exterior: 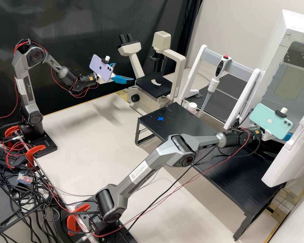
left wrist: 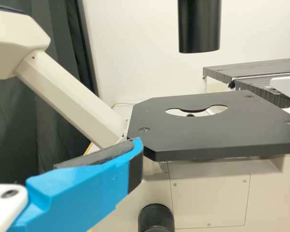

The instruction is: Move the petri dish to the microscope

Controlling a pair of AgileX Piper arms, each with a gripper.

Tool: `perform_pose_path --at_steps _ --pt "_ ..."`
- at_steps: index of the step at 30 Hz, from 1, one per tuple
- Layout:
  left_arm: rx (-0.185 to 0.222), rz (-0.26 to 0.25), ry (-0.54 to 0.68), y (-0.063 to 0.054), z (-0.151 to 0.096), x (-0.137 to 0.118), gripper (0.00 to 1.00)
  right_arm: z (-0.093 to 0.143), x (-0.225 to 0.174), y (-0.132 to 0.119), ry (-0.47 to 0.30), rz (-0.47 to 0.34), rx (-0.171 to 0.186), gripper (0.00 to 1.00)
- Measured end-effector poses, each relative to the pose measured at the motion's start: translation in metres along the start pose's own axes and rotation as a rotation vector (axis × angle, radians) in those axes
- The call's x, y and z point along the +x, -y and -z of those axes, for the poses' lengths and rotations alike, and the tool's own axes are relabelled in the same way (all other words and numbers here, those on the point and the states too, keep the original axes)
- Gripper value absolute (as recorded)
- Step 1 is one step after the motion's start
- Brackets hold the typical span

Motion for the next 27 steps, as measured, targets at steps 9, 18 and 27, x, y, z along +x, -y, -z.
perform_pose_path --at_steps 9,18,27 --pt "0.000 0.000 0.000 0.0000 0.0000 0.0000 1.00 -0.0020 0.0094 -0.0049 0.025 0.033 0.005 1.00" --pt "0.000 0.000 0.000 0.0000 0.0000 0.0000 1.00 -0.0030 0.0098 -0.0059 0.016 0.056 0.008 0.00" --pt "0.000 0.000 0.000 0.0000 0.0000 0.0000 1.00 -0.0007 0.0093 -0.0068 0.013 0.069 0.020 0.00"
